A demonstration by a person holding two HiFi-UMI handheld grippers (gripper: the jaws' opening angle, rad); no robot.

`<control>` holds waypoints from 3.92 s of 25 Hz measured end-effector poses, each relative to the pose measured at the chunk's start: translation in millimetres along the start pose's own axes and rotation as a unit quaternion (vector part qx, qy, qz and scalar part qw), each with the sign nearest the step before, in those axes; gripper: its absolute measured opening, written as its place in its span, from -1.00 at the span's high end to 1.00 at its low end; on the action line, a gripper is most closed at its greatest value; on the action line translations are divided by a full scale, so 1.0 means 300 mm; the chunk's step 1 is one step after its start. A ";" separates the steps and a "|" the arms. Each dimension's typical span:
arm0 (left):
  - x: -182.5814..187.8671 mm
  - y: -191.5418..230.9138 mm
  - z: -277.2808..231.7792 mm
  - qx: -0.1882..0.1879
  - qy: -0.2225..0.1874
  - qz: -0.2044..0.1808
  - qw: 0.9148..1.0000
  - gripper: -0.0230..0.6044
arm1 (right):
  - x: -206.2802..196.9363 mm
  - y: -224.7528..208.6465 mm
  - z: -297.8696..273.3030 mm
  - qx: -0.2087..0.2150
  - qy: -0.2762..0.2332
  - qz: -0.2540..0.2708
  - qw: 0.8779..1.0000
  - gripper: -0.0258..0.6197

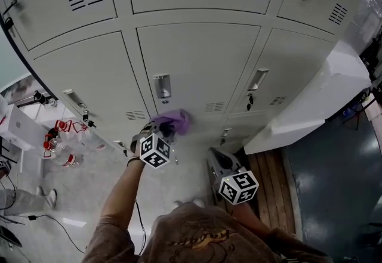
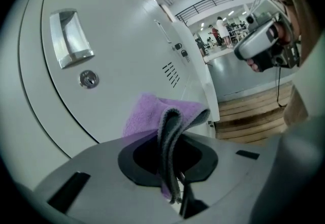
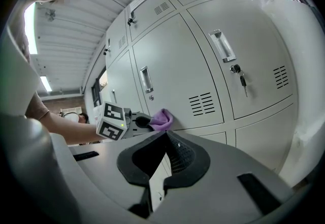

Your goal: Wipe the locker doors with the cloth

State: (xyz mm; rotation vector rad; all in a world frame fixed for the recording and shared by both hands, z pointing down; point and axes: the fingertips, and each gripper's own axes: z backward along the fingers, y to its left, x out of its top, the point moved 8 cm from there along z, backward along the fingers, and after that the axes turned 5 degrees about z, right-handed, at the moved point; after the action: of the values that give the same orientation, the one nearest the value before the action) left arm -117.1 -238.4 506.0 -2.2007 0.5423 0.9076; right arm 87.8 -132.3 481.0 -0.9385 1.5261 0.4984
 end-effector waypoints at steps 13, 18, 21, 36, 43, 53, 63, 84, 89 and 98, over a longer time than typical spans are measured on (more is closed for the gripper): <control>0.068 -0.057 0.064 -0.013 -0.032 0.011 0.999 0.79 | -0.005 0.000 0.028 -0.005 0.000 0.000 1.000 0.93; 0.181 -0.023 0.159 0.007 -0.087 0.025 0.996 0.79 | -0.002 0.008 0.033 -0.003 -0.002 0.003 1.000 0.93; 0.254 -0.001 0.220 0.021 -0.113 0.016 0.993 0.79 | -0.002 0.014 0.038 -0.001 -0.004 0.003 1.000 0.93; 0.690 0.179 0.581 0.145 -0.254 -0.087 0.952 0.79 | 0.021 0.045 0.055 0.013 -0.014 0.013 1.000 0.93; 0.845 0.244 0.722 0.223 -0.293 -0.145 0.919 0.79 | 0.024 0.036 0.070 0.011 -0.017 0.013 1.000 0.93; 0.946 0.275 0.771 0.272 -0.280 -0.204 0.898 0.79 | 0.024 0.030 0.078 0.010 -0.020 0.011 1.000 0.93; 0.954 0.320 0.648 0.245 -0.243 -0.199 0.917 0.79 | 0.024 0.009 0.091 0.000 -0.022 0.007 1.000 0.93; 0.926 0.351 0.466 0.196 -0.208 -0.162 0.945 0.79 | 0.018 -0.041 0.096 -0.021 -0.021 -0.006 1.000 0.93; 0.896 0.336 0.443 0.185 -0.205 -0.157 0.948 0.79 | 0.015 -0.038 0.089 -0.021 -0.020 -0.006 1.000 0.93; 0.804 0.288 0.380 0.152 -0.188 -0.135 0.961 0.79 | 0.012 -0.022 0.075 -0.020 -0.016 -0.004 1.000 0.93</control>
State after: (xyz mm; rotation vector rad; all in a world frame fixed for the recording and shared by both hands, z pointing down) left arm -58.1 -241.5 231.8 -1.7175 0.1771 0.9877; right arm 107.0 -120.0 474.6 -0.9629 1.4875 0.5368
